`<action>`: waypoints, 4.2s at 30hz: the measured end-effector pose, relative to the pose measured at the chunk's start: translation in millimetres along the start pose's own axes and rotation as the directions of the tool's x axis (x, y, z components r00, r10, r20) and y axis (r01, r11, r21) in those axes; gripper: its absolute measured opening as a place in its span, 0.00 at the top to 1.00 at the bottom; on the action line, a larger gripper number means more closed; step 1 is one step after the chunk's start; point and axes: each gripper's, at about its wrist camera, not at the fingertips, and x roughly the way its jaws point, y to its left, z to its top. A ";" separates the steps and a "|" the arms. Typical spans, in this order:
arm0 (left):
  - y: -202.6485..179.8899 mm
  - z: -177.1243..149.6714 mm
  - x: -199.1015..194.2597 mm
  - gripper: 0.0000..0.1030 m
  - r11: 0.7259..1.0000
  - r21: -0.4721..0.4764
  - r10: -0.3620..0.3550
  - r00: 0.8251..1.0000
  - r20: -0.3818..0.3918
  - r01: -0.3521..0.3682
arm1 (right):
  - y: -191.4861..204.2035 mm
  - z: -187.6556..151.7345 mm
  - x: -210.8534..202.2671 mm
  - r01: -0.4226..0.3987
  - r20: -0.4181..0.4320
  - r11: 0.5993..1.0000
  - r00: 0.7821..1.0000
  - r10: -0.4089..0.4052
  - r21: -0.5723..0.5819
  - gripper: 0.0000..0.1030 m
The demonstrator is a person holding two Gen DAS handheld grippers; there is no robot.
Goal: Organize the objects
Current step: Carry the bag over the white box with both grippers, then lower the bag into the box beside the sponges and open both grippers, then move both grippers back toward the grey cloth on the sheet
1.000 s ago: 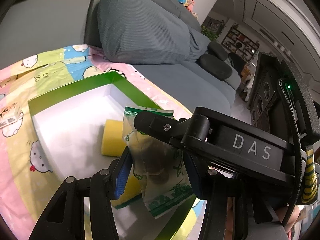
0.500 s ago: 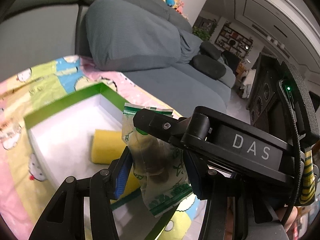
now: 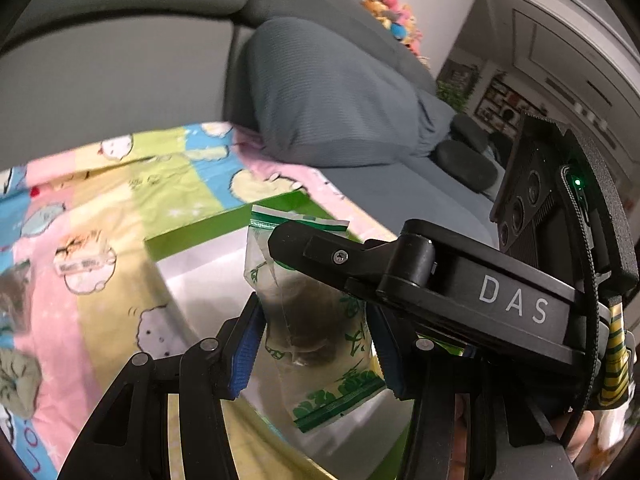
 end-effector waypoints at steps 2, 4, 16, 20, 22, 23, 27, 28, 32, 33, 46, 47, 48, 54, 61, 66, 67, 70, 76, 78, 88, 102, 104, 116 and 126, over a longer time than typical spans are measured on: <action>6.5 -2.7 4.5 0.49 1.000 -0.025 -0.001 1.000 -0.015 0.001 | -0.2 -1.7 8.8 0.011 -0.025 1.000 1.000 -0.010 0.006 0.36; 11.2 -3.5 8.8 0.49 0.999 -0.040 0.001 1.000 -0.029 -0.002 | -2.3 -3.0 16.3 0.019 -0.048 1.000 0.999 -0.019 0.016 0.36; 20.1 -12.7 28.4 0.49 0.995 -0.098 0.008 0.994 -0.112 -0.019 | -23.6 -8.5 34.6 0.062 -0.136 0.995 0.989 -0.051 0.082 0.36; 20.3 -14.3 32.8 0.49 0.994 -0.108 0.008 0.992 -0.130 -0.023 | -28.2 -10.6 36.1 0.078 -0.152 0.991 0.986 -0.062 0.105 0.36; 21.0 -15.9 34.9 0.49 0.993 -0.118 0.000 0.990 -0.141 -0.016 | -29.8 -10.9 36.4 0.092 -0.156 0.989 0.985 -0.074 0.112 0.36; 21.0 -16.4 35.6 0.49 0.992 -0.121 -0.003 0.990 -0.144 -0.015 | -30.5 -11.3 36.2 0.099 -0.157 0.988 0.984 -0.081 0.115 0.36; 20.2 -19.8 40.7 0.49 0.990 -0.141 -0.015 0.985 -0.170 -0.009 | -34.3 -13.3 34.9 0.125 -0.164 0.984 0.981 -0.104 0.124 0.36; 19.2 -21.3 42.2 0.49 0.990 -0.144 -0.015 0.983 -0.181 -0.011 | -35.4 -13.9 34.5 0.134 -0.166 0.983 0.980 -0.112 0.124 0.36; 12.5 -22.2 43.4 0.49 0.992 -0.115 0.024 0.983 -0.182 -0.046 | -41.2 -15.1 33.7 0.173 -0.175 0.977 0.973 -0.150 0.126 0.37; 11.8 -22.1 43.5 0.49 0.992 -0.113 0.028 0.983 -0.183 -0.049 | -43.1 -15.1 33.4 0.170 -0.177 0.976 0.973 -0.145 0.134 0.37; 8.1 -23.2 44.0 0.49 0.990 -0.103 0.073 0.978 -0.196 -0.095 | -53.4 -14.4 29.1 0.219 -0.168 0.963 0.967 -0.193 0.154 0.37; 8.2 -23.3 43.5 0.49 0.990 -0.105 0.068 0.979 -0.194 -0.089 | -53.8 -14.6 28.7 0.223 -0.167 0.962 0.966 -0.197 0.155 0.37; 8.2 -23.4 43.0 0.49 0.991 -0.109 0.060 0.979 -0.193 -0.082 | -54.8 -14.7 27.8 0.230 -0.165 0.961 0.965 -0.204 0.156 0.37; 6.1 -22.1 43.5 0.49 0.992 -0.115 0.035 0.982 -0.188 -0.057 | -56.6 -15.5 23.2 0.252 -0.149 0.955 0.962 -0.229 0.159 0.37; 5.1 -21.0 29.0 0.49 0.992 -0.108 0.050 0.987 -0.154 -0.067 | -52.9 -14.1 20.4 0.261 -0.127 0.954 0.962 -0.244 0.149 0.37; 19.1 -25.7 -3.4 0.49 0.987 -0.150 0.051 0.995 -0.085 -0.063 | -42.1 -14.5 21.4 0.286 -0.110 0.952 0.955 -0.274 0.108 0.37; 24.2 -26.8 -11.4 0.49 0.986 -0.161 0.040 0.997 -0.068 -0.051 | -39.5 -15.4 22.3 0.293 -0.108 0.951 0.953 -0.282 0.097 0.37; 42.8 -34.8 -37.9 0.49 0.978 -0.208 0.032 0.999 -0.020 -0.035 | -26.9 -20.4 27.2 0.342 -0.100 0.939 0.936 -0.337 0.032 0.31; 86.9 -62.8 -90.5 0.49 0.938 -0.325 0.130 0.991 0.013 -0.118 | -0.3 -34.3 33.5 0.348 -0.062 0.937 0.935 -0.350 -0.034 0.24; 101.7 -72.7 -108.2 0.37 0.921 -0.359 0.173 0.985 0.026 -0.152 | 8.4 -37.4 32.8 0.355 -0.033 0.933 0.934 -0.357 -0.059 0.24; 183.1 -122.1 -175.0 0.27 0.751 -0.542 0.459 0.888 0.015 -0.379 | 57.4 -57.1 0.2 0.319 0.165 0.942 0.940 -0.300 -0.103 0.12; 230.2 -155.7 -203.8 0.27 0.650 -0.648 0.506 0.862 -0.020 -0.397 | 157.6 -124.5 88.0 0.018 -0.061 0.946 0.997 -0.040 -0.324 0.06; 232.8 -159.6 -207.0 0.27 0.641 -0.658 0.507 0.862 -0.025 -0.396 | 169.4 -139.0 106.5 0.011 -0.104 0.935 0.993 -0.051 -0.354 0.10; 241.3 -170.4 -210.2 0.27 0.611 -0.666 0.514 0.854 -0.079 -0.429 | 204.7 -190.6 178.9 0.130 -0.159 0.788 0.947 -0.278 -0.602 0.42; 250.3 -174.6 -217.6 0.27 0.605 -0.656 0.525 0.846 -0.099 -0.452 | 202.3 -207.1 215.4 0.225 -0.123 0.731 0.913 -0.389 -0.644 0.28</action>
